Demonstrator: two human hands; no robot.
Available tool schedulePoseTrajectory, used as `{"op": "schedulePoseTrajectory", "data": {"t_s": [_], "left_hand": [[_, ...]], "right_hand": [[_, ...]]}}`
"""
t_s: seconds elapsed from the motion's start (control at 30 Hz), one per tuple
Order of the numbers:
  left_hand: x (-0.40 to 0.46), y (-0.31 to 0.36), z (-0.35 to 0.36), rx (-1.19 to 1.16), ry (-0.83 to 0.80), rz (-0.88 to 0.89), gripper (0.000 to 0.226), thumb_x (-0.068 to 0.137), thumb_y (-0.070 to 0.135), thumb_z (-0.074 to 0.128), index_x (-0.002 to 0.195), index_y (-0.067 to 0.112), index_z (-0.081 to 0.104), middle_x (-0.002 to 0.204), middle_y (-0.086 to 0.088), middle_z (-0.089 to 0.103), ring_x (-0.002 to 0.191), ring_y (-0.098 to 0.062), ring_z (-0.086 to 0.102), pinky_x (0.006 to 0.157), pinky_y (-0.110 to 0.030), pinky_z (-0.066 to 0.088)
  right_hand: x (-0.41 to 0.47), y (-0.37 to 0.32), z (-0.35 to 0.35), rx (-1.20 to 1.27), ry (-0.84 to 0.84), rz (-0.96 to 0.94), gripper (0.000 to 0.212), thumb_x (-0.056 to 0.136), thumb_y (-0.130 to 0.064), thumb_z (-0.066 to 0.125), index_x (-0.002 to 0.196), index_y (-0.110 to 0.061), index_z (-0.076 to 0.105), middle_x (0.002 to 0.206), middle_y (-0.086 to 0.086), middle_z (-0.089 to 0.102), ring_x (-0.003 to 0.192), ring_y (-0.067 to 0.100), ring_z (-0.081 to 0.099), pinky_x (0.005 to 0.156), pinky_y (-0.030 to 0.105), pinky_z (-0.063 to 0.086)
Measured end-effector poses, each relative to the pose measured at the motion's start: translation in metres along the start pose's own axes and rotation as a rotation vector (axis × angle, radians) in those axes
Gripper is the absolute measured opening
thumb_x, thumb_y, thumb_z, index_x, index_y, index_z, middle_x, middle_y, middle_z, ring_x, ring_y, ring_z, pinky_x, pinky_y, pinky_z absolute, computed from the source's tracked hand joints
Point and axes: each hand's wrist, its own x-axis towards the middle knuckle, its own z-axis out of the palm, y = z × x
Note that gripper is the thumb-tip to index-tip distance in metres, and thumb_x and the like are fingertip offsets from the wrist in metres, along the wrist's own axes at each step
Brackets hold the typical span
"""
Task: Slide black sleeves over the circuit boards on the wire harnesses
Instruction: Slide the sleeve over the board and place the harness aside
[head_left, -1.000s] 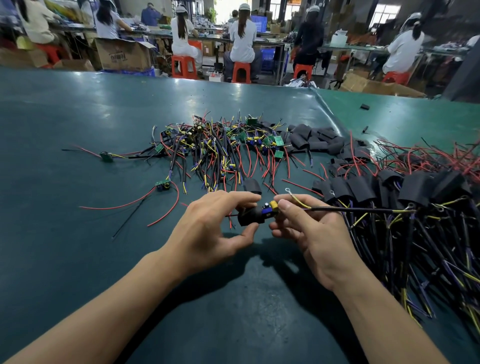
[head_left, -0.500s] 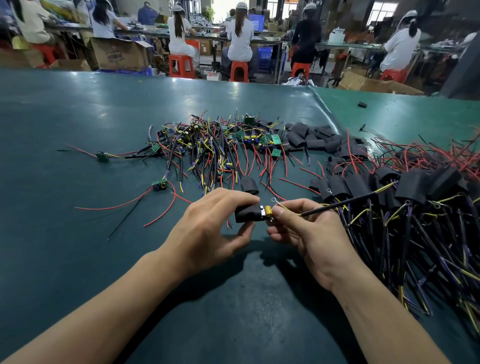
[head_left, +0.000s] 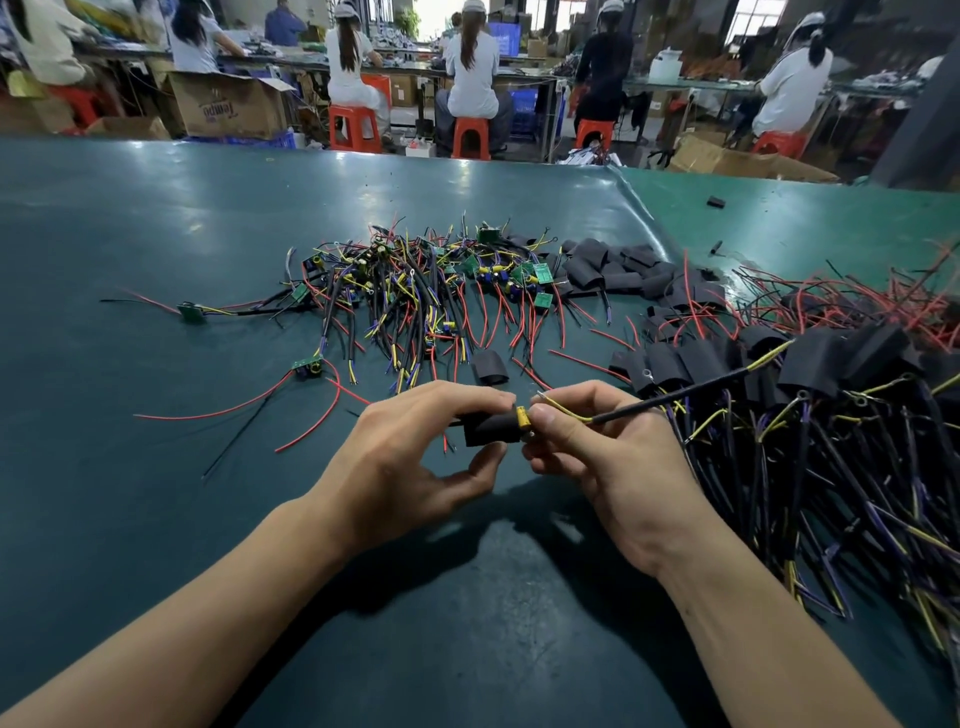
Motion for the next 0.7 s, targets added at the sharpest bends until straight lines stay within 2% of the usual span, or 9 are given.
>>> {"op": "schedulePoseTrajectory", "data": {"t_s": [0.17,0.3,0.4,0.5,0.6,0.7], "left_hand": [[0.000,0.002,0.002,-0.033,0.034,0.022,0.038,0.078,0.002,0.076,0.111,0.013,0.061,0.113,-0.004,0.071,0.104,-0.012,0.069,0.084,-0.030,0.056],[0.000,0.001,0.005,0.034,0.018,0.018,0.028,0.078,0.002,0.076,0.106,0.004,0.069,0.112,-0.005,0.071,0.100,-0.003,0.066,0.085,-0.027,0.056],[0.000,0.002,0.007,0.067,0.013,0.004,0.030,0.077,0.003,0.077,0.106,0.002,0.070,0.110,-0.003,0.072,0.092,-0.003,0.066,0.082,-0.027,0.056],[0.000,0.003,0.007,0.072,0.019,-0.006,0.032,0.076,0.004,0.078,0.107,0.004,0.070,0.108,-0.002,0.073,0.088,-0.009,0.069,0.079,-0.029,0.057],[0.001,0.006,0.009,0.035,0.011,-0.016,0.034,0.075,0.001,0.079,0.108,0.006,0.069,0.110,-0.001,0.072,0.090,0.002,0.063,0.080,-0.024,0.056],[0.002,0.007,0.008,0.026,0.005,-0.032,0.035,0.077,0.004,0.078,0.110,0.005,0.068,0.111,-0.001,0.071,0.089,-0.004,0.065,0.082,-0.025,0.056]], "right_hand": [[-0.001,0.003,0.005,-0.012,0.019,-0.044,0.018,0.067,-0.018,0.074,0.081,-0.010,0.068,0.074,0.006,0.071,0.066,0.018,0.066,0.058,0.023,0.053],[-0.001,0.009,0.008,0.005,0.084,-0.058,0.006,0.075,-0.008,0.073,0.078,-0.012,0.069,0.074,0.007,0.070,0.067,0.016,0.065,0.058,0.023,0.053],[-0.001,0.007,0.008,0.030,0.089,0.003,0.008,0.073,-0.006,0.074,0.079,-0.009,0.069,0.075,0.009,0.070,0.063,0.018,0.066,0.056,0.022,0.053],[-0.001,0.005,0.007,0.074,0.092,0.063,0.023,0.065,-0.012,0.075,0.085,-0.005,0.065,0.070,0.007,0.070,0.058,0.015,0.065,0.053,0.019,0.051],[-0.003,0.007,0.009,0.002,0.095,-0.003,0.018,0.065,-0.016,0.078,0.079,-0.009,0.067,0.070,0.007,0.070,0.061,0.015,0.063,0.053,0.019,0.048],[-0.004,0.009,0.013,-0.026,0.107,-0.070,0.011,0.067,-0.014,0.080,0.072,-0.014,0.071,0.069,0.008,0.070,0.059,0.015,0.062,0.053,0.020,0.047]]}}
